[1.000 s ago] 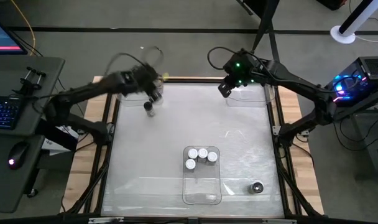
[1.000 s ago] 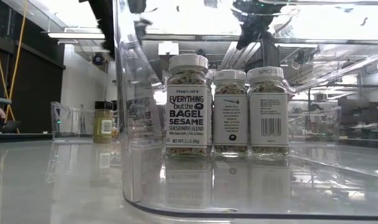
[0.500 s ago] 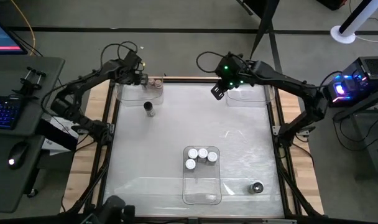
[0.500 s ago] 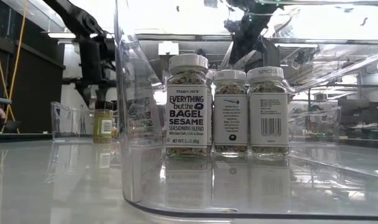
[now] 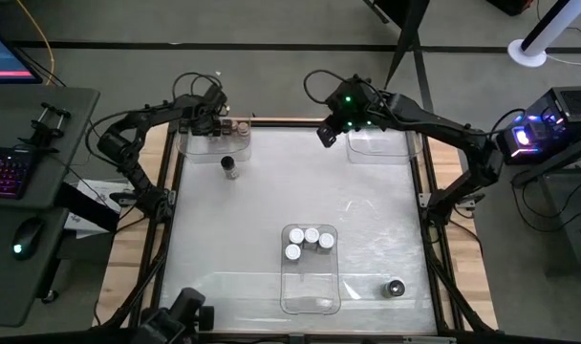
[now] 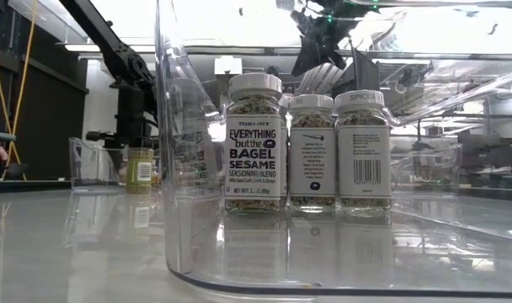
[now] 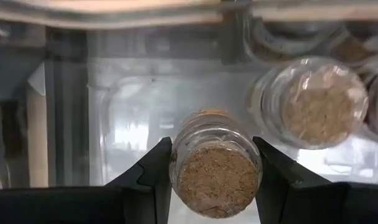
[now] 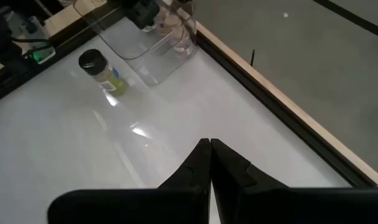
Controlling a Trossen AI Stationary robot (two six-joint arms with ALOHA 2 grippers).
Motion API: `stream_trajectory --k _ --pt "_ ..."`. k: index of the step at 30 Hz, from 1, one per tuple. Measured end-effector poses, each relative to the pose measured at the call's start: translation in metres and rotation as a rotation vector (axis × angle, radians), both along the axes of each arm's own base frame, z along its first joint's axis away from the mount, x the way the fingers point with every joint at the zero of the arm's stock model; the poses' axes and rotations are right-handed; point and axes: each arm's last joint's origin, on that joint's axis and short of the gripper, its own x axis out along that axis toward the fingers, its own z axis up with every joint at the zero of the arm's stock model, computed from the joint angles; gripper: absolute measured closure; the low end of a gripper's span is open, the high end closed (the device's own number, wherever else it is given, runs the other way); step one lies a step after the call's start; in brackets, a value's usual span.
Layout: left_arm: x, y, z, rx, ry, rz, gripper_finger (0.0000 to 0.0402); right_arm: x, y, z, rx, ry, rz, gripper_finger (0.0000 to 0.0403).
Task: Sort spices by type
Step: Put the brown seasoning bottle into the top left transparent bin
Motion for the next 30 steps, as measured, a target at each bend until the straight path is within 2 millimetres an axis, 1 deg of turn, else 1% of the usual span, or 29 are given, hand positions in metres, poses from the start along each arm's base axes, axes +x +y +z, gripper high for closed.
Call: stream_trajectory --k 7,8,9,13,15,18,23,30 --pt "-0.005 0.008 0.001 0.044 -0.024 0.026 0.0269 0.0 0.001 0.0 0.011 -0.006 0.018 0.0403" --pt "-0.005 0.009 0.001 0.049 -0.027 0.03 0.0263 0.0 0.001 0.0 0.011 -0.007 0.017 0.0403" --pt "-0.006 0.01 0.001 0.055 -0.031 0.036 0.025 0.0 0.001 0.0 0.014 -0.008 0.016 0.0403" --pt "-0.008 0.012 0.002 0.063 -0.034 0.045 0.0175 0.0 0.001 0.0 0.015 -0.009 0.014 0.0403" --pt "-0.009 0.013 0.002 0.063 -0.033 0.038 0.0144 0.0 0.001 0.0 0.019 -0.01 0.011 0.0403" --pt "-0.008 0.014 0.003 0.06 -0.055 0.032 0.0118 0.0 0.001 0.0 0.021 -0.012 0.007 0.0403" --pt "-0.007 0.013 0.006 0.055 -0.09 0.022 0.0111 0.0 0.001 0.0 0.03 -0.017 -0.002 0.0403" --pt "-0.009 0.01 0.021 0.11 -0.107 0.036 0.0109 0.0 0.001 0.001 0.033 -0.022 -0.002 0.0403"
